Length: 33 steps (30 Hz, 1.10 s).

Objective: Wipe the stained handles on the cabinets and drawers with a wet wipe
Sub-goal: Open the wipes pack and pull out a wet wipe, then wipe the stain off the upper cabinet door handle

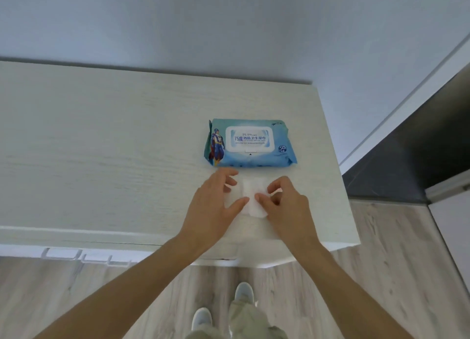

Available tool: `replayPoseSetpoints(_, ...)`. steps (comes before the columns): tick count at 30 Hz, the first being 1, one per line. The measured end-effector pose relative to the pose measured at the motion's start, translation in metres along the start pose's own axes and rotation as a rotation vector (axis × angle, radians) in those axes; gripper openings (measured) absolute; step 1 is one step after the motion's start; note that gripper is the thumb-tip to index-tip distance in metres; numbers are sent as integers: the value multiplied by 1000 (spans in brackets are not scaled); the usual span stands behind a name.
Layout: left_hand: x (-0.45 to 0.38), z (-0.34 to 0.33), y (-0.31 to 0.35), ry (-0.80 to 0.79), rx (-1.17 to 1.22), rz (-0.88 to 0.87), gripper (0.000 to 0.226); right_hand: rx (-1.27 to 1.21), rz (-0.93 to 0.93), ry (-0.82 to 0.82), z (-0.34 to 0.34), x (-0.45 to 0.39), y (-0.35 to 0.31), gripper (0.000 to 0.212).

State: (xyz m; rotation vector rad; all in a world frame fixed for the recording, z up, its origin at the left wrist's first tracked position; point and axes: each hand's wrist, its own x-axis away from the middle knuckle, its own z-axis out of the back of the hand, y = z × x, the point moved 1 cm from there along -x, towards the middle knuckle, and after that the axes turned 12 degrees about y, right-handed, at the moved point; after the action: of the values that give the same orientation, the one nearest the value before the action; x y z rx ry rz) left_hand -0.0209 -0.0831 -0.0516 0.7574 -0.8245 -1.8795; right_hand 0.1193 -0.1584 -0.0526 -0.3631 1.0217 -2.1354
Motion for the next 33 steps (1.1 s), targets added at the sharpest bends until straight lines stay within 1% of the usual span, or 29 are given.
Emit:
replayPoseSetpoints(1, 2, 1, -3, -18, -68, -103, 34, -8, 3, 25, -2, 1, 1, 29)
replayPoseSetpoints(3, 6, 3, -8, -41, -225, -300, 23, 30, 73, 62, -5, 2, 2, 27)
replayPoseSetpoints(4, 9, 4, -10, -48, -270, -356, 26, 46, 116, 72, -4, 3, 2, 23)
replayPoseSetpoints(6, 13, 5, -15, -74, -309, -406, 37, 44, 194, 75, -1, 5, 1, 12)
replayPoseSetpoints(7, 14, 5, -17, -88, -321, -422, 39, 66, 268, 89, 1, 5, 1, 15)
replayPoseSetpoints(9, 14, 6, -20, -114, -334, -449, 40, 201, 473, 87, 3, 5, 3, 21)
replayPoseSetpoints(10, 14, 7, -21, -124, -336, -458, 40, 260, 520, 51, 4, 4, 4, 23)
replayPoseSetpoints(13, 14, 11, -24, -154, -350, -459, 42, 341, 452, -102, 6, 3, 11, 35)
replayPoseSetpoints(15, 14, 15, -26, -149, -357, -447, 44, 360, 440, -118, 6, 6, 15, 39)
replayPoseSetpoints(18, 16, 23, -31, -141, -377, -471, 44, 390, 462, -70, 4, 12, 12, 36)
replayPoseSetpoints(20, 15, 28, -34, -136, -392, -493, 43, 393, 481, -1, 2, 18, 7, 27)
replayPoseSetpoints(22, 13, 32, -37, -113, -395, -495, 35, 377, 468, 52, 0, 23, 3, 17)
replayPoseSetpoints(24, 10, 36, -40, -92, -402, -505, 32, 341, 404, 83, -1, 28, -1, 11)
replayPoseSetpoints(28, 15, 41, -45, -99, -490, -580, 47, 201, 191, 106, -4, 34, -4, 8)
replayPoseSetpoints(30, 21, 43, -48, -79, -511, -598, 48, 129, 135, 119, -4, 39, -6, 2)
replayPoseSetpoints(33, 32, 47, -54, -23, -525, -610, 48, 18, 92, 133, -1, 51, -9, 15)
